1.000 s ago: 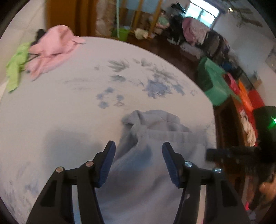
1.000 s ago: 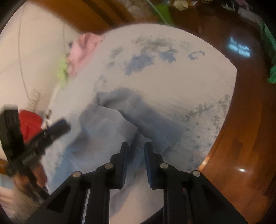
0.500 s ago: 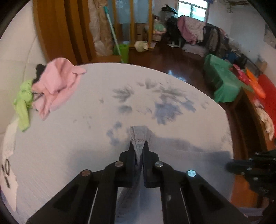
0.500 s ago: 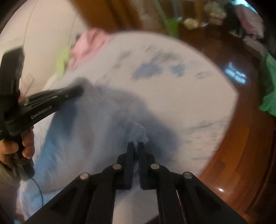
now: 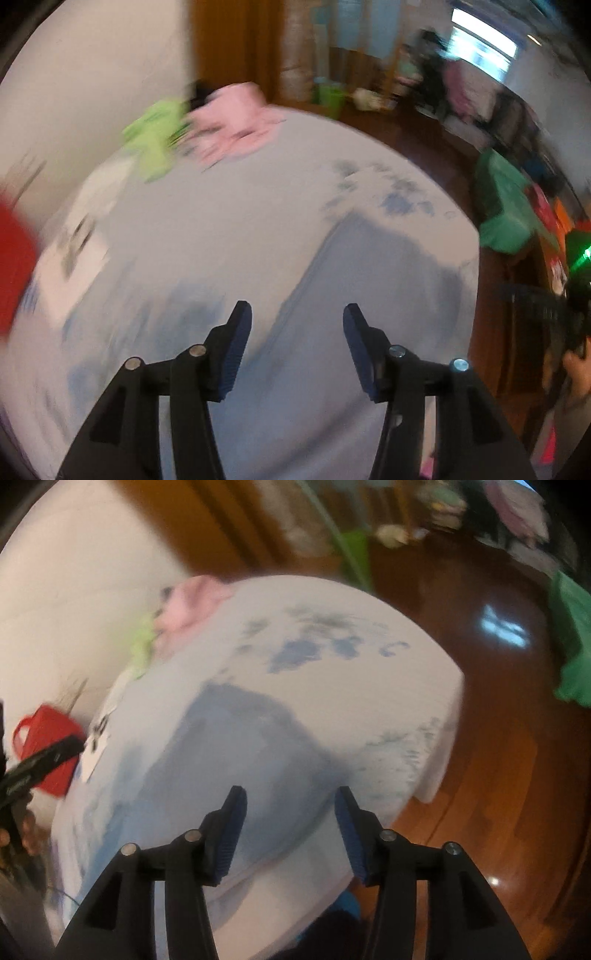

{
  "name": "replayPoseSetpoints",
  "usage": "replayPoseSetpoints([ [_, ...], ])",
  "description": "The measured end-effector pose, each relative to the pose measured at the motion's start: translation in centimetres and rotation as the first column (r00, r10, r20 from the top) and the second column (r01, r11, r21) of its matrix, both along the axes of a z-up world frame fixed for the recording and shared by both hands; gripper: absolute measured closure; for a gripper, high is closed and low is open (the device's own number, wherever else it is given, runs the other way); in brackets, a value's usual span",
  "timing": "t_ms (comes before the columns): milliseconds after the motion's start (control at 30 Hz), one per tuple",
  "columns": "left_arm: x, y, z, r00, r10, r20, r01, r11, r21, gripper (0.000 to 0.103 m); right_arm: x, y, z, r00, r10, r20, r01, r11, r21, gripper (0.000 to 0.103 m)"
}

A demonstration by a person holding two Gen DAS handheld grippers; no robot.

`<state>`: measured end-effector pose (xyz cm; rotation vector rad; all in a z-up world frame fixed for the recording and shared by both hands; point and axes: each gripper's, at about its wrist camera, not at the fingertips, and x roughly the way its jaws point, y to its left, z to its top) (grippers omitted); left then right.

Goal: Fold clothes

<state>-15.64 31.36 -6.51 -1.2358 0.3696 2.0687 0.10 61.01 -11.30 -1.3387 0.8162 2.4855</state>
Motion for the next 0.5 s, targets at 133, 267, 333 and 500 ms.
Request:
replayPoseSetpoints([
  [133,2.9,-12.9,-1.3,0.962,0.269,0.040,-0.269,0.963,-0.014,0.052,-0.9,-1.9,0.3,0.996,0.093,0.014,-0.093,0.996,0.000,0.054],
  [267,6.4,-25.9,-3.4,0.806,0.589,0.052,-0.586,0.808,-0.069,0.052,-3.4,-2.5,-0.9,0.975,0.210,0.077,-0.212,0.977,0.016,0.054],
  [333,8.8,-30.8,-4.6,0.695,0.718,0.030,-0.712,0.694,-0.111,0.052,-4.8,-2.5,-1.6,0.956,0.271,0.115,-0.275,0.961,0.023,0.054],
  [500,15.0,-36.4,-8.1,0.428,0.901,0.072,-0.894,0.434,-0.114,0.052,-9.1,-1.9,-2.8,0.883,0.446,0.145,-0.453,0.891,0.014,0.054],
])
